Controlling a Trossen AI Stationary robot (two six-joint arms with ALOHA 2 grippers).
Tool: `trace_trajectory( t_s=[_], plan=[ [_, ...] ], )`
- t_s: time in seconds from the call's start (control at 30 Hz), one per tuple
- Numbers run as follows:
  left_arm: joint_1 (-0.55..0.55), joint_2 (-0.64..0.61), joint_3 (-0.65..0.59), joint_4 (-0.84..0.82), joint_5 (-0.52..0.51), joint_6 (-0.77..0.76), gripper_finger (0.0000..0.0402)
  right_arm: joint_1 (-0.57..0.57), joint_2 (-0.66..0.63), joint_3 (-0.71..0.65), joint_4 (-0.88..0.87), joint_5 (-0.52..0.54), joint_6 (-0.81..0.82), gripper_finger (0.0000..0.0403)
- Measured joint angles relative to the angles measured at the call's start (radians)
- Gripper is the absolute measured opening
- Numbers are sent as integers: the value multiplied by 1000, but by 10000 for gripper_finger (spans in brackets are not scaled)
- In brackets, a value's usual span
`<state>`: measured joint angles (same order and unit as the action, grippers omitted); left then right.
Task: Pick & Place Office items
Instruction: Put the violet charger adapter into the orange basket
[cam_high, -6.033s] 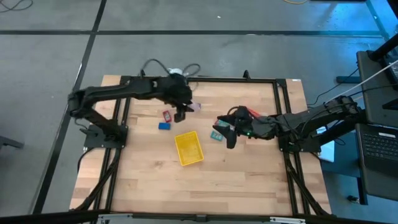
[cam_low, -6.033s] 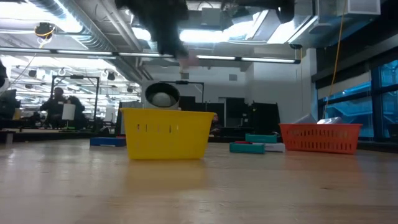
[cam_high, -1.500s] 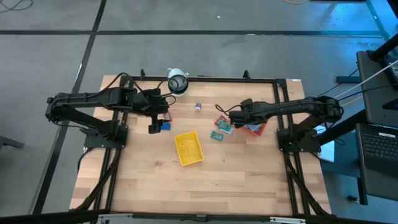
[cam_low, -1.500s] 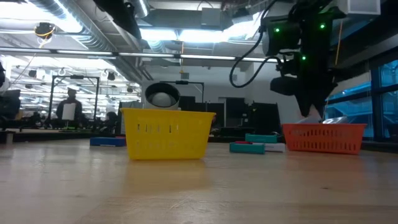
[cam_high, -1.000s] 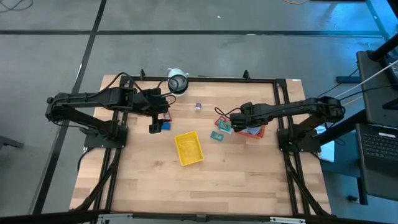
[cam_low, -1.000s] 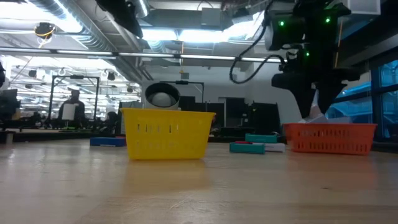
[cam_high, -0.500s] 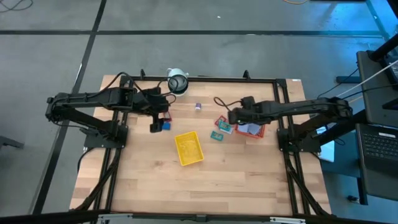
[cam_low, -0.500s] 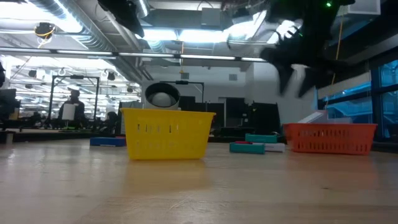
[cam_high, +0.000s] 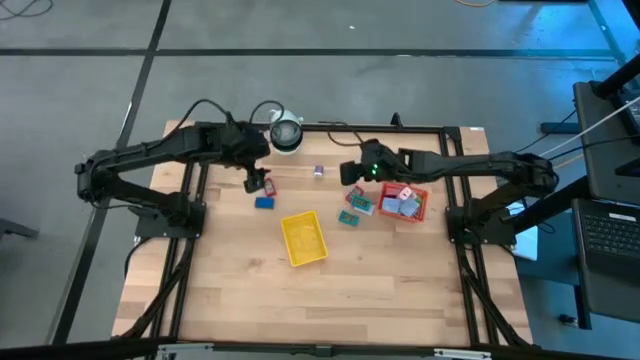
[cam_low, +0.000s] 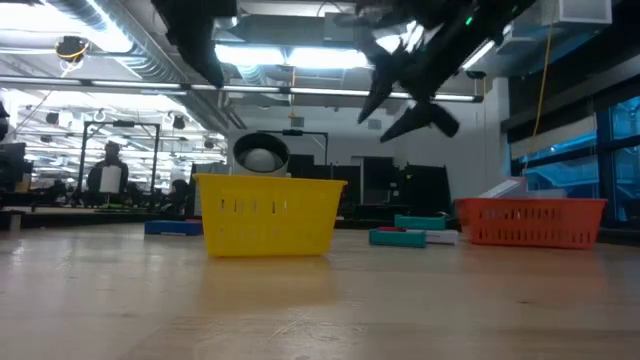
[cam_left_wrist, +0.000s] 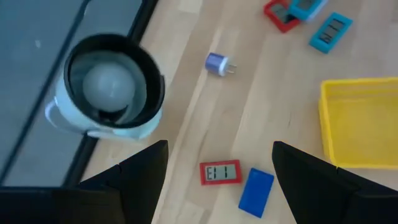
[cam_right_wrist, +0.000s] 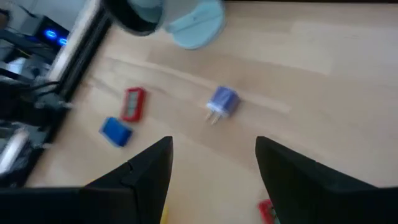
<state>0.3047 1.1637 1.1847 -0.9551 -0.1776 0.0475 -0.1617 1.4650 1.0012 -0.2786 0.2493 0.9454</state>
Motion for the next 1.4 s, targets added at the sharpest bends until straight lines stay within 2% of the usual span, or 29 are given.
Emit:
trace_trajectory(
  t_s=[0.17,0.3,0.43,0.5,0.6,0.67,0.8,0.87,1.13,1.27,1.4],
  plan=[
    [73,12,0,-21,75,-20,285,-43,109,46,47,-58,-89,236],
    [83,10,0,-23,102,-20,285,-33,240,194,36,-62,-302,236],
    [75,-12,0,-28,125,-19,285,-18,368,379,-89,-11,-642,236],
    [62,-22,0,-41,129,-18,285,-24,425,446,-158,-10,-713,236],
    [48,-47,0,-68,129,-17,285,-56,496,505,-230,-43,-738,236],
    [44,-61,0,-77,125,-17,285,-78,535,537,-250,-81,-686,236],
    [44,-78,0,-86,126,-17,285,-115,577,622,-320,-151,-339,236],
    [44,-82,0,-86,127,-17,285,-126,585,644,-338,-155,-243,236],
    [46,-78,0,-62,145,-17,285,-109,599,674,-333,-44,-111,236],
    [46,-78,0,-44,151,-17,285,-100,625,674,-334,-56,-55,241],
    [46,-78,0,-36,185,-18,285,-96,643,674,-330,-55,-4,267]
  ],
)
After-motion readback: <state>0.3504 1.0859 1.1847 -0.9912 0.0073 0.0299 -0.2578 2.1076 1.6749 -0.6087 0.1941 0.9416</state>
